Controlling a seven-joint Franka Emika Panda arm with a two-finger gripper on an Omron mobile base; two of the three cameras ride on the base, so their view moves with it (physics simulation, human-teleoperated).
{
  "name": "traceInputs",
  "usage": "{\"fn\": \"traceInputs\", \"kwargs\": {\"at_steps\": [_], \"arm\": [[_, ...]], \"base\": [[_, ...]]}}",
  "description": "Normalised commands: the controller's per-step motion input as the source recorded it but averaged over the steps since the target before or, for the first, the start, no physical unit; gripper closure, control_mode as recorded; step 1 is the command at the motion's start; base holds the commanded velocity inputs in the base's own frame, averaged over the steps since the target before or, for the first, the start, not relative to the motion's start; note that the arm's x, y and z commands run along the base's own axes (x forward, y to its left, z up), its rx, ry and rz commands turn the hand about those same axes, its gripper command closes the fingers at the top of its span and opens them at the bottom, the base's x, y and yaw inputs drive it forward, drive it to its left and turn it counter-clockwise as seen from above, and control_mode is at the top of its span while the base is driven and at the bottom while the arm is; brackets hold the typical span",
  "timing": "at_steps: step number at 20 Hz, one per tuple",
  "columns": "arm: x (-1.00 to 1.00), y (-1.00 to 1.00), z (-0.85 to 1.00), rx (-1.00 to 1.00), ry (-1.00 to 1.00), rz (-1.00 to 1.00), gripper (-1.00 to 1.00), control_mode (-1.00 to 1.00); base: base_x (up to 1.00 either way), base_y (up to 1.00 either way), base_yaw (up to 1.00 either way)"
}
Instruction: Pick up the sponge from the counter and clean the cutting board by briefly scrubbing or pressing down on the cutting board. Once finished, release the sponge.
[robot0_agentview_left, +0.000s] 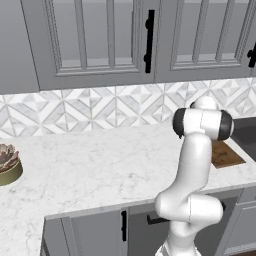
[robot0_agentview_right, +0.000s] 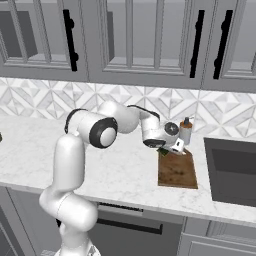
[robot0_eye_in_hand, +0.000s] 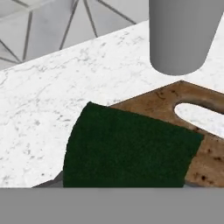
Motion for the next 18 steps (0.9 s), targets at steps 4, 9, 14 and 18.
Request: {"fn": "traceInputs", "kwargs": {"at_steps": [4, 9, 14, 18], "arm": [[0.0, -0.68, -0.33, 0.1, -0.06, -0.04, 1.0, -1.0], [-0.03, 0.41, -1.0, -0.1, 0.03, 0.0, 1.0, -1.0], [-0.18, 0.82, -1.0, -0.12, 0.15, 0.0, 1.0, -1.0], [-0.86, -0.35, 0.11, 0.01, 0.09, -0.08, 1.0, -1.0]], "base": [[0.0, 0.0, 0.0], [0.0, 0.0, 0.0], [0.0, 0.0, 0.0], [0.0, 0.0, 0.0]]}}
